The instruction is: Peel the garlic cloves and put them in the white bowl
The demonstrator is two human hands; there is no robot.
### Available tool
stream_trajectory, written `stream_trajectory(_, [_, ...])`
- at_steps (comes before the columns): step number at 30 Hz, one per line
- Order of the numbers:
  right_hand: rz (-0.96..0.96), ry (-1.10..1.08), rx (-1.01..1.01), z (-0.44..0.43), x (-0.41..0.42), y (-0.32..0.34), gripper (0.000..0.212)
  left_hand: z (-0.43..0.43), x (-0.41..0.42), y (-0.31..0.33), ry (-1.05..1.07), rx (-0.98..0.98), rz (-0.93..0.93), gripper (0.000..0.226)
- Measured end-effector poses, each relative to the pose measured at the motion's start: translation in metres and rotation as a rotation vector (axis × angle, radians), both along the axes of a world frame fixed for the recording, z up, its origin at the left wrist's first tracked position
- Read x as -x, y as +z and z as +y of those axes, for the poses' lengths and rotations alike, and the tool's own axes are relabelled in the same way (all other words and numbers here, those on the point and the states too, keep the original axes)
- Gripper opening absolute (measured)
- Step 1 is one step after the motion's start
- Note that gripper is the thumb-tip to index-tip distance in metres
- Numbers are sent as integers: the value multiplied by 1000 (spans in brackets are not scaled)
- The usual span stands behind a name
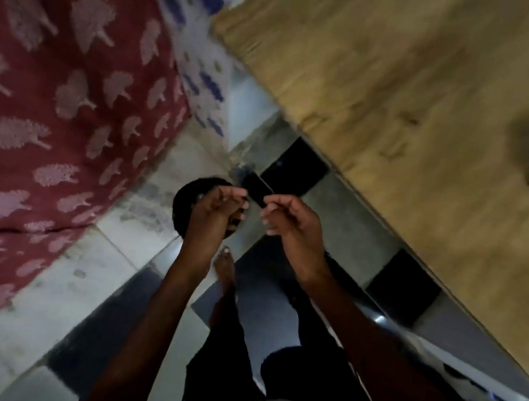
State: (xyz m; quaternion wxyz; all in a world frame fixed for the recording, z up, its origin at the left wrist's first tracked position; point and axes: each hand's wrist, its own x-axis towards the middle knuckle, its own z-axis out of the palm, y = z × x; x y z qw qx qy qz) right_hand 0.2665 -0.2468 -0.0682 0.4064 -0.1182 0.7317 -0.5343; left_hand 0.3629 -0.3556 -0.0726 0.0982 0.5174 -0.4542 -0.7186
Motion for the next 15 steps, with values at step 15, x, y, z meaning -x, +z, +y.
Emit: stream_trajectory(15, [153,-629,100,287,162,124,12,245,209,122,-626,142,215,17])
